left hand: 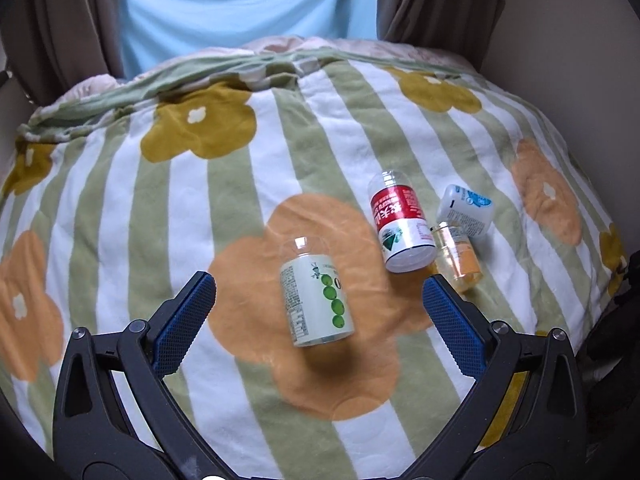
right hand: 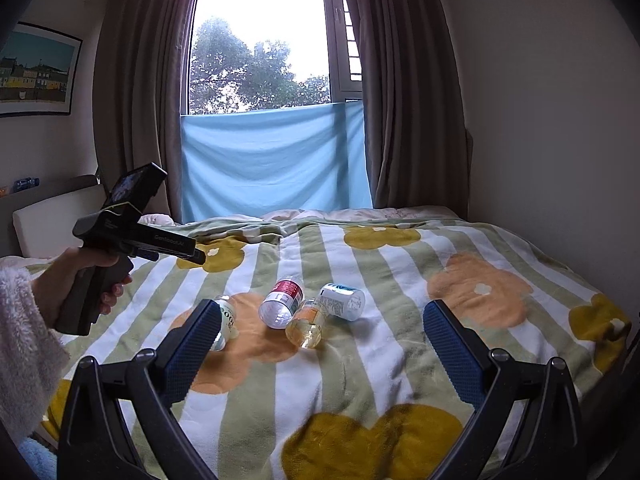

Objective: Flip cup upside down
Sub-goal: 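Lower the left tool onto the lying grape-label cup and close it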

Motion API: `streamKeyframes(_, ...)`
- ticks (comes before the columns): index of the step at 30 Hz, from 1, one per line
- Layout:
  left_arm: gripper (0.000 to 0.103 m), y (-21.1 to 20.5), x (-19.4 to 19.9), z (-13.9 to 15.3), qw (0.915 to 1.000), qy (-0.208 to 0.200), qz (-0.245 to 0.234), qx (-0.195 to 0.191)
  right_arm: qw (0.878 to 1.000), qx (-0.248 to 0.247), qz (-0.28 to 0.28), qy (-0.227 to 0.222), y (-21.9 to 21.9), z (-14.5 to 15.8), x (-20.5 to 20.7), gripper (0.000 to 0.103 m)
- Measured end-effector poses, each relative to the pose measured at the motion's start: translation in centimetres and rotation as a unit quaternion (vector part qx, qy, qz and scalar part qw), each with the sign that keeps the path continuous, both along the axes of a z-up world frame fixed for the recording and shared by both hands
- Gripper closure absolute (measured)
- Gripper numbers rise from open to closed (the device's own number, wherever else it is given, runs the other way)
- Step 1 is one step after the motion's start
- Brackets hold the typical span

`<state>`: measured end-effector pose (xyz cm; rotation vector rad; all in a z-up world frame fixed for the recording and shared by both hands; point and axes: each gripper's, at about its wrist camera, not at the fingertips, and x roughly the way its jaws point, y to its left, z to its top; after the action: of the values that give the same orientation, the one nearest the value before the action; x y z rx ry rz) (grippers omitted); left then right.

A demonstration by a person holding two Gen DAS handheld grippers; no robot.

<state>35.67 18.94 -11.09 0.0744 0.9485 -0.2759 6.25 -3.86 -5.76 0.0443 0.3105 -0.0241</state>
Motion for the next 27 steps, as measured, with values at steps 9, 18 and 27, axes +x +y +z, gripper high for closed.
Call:
streamKeyframes(9,0.003,-2.5,6.9,-9.3,0.9882,0.123,0.002,0.091,1.0,0.009,0.0,0.027,-1.8,-3.3,2.1,0.002)
streamKeyframes(18,0.031,-3.7,8.9,-12.9,0.9785,0.175,-0.005,0.109,0.998,-0.001,0.053,0.029,-0.7,-5.1,3.0,0.002)
streamKeyframes(27,0.037,-3.5,8.3,-12.4,0.9811,0.172,-0.01,0.088,0.997,-0.017,0.075,0.03,0.5,-5.6,3.0,0.002)
